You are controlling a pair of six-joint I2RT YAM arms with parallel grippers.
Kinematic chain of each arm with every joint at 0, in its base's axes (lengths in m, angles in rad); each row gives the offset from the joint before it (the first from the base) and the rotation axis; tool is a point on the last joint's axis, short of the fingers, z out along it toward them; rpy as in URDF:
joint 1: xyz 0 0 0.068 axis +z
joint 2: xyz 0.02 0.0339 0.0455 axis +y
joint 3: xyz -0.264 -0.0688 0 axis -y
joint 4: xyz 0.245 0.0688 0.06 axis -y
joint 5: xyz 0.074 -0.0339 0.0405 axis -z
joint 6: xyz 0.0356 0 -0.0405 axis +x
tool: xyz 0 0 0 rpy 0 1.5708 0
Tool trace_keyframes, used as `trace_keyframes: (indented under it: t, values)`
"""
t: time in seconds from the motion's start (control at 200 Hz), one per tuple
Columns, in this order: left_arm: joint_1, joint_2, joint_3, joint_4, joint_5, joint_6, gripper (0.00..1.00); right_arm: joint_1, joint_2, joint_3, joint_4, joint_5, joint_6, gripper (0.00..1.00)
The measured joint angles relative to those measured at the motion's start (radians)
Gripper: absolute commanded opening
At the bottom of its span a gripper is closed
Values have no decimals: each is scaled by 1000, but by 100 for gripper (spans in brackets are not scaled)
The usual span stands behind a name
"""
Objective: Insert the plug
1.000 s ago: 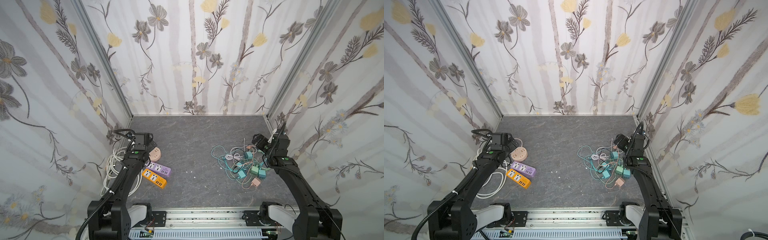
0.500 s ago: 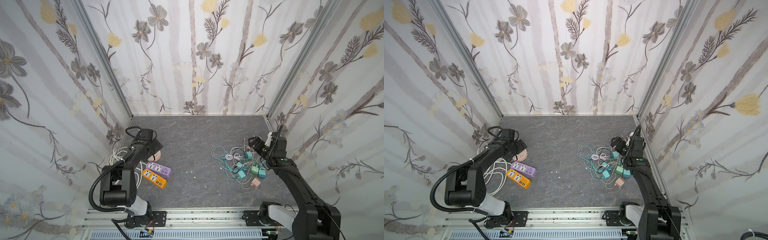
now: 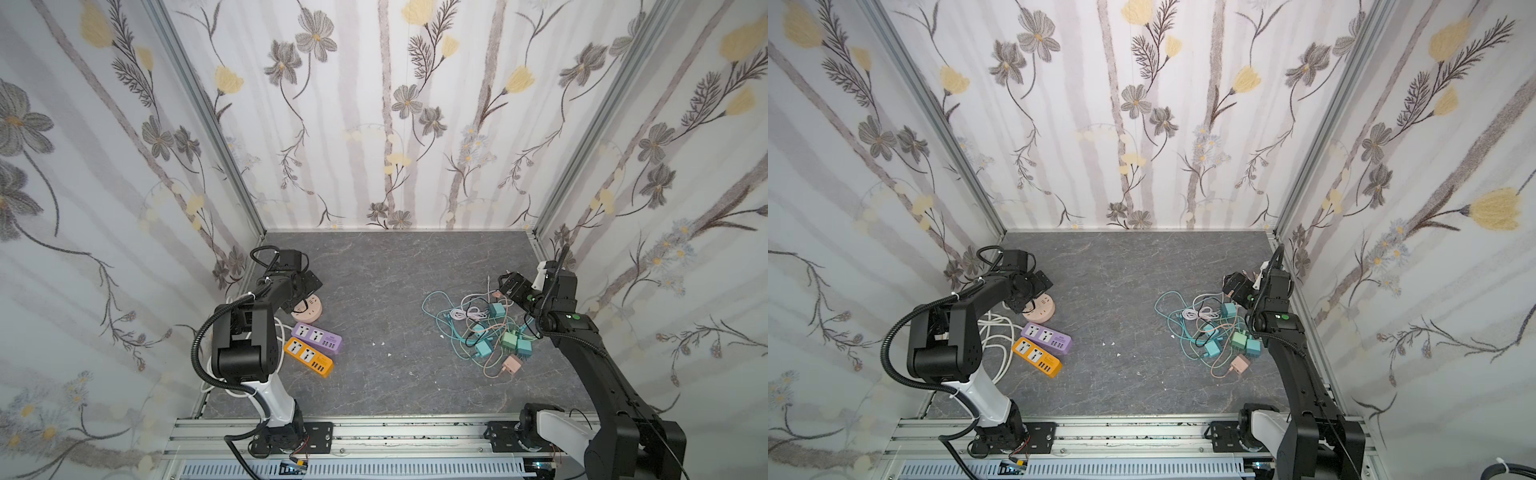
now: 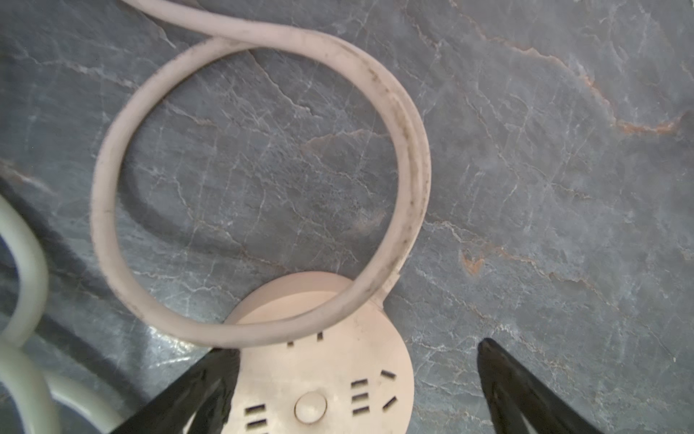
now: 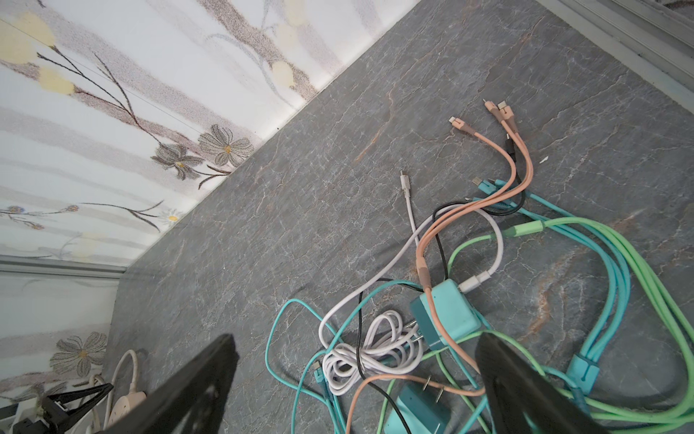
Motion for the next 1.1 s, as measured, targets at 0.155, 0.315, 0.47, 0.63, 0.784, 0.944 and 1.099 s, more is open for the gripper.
trace_keyframes:
  t: [0.155,0.315,0.47,0.63,0.784,0.944,1.099]
  values:
    - [0,3,9,-30,-50,-3,100,0,0,5,-27,0,-8,99]
    - [1,8,8,-64,-85,-3,100,0,6,6,-28,-1,-15,99]
    - [-3,33,-12,-56,-59,-4,100,0,14,12,-32,-8,-14,99]
    - [-51,52,-4,-41,-43,1,100,0,-16,-34,32,-15,12,99]
    - [-132,77,14,-35,-40,3,100,5,-89,-150,174,-56,20,99]
    - [-221,95,21,-32,-28,-13,100,7,-130,-139,200,-56,-8,99]
    - [-325,114,51,-36,-21,-45,100,11,-132,-116,183,-60,-58,99]
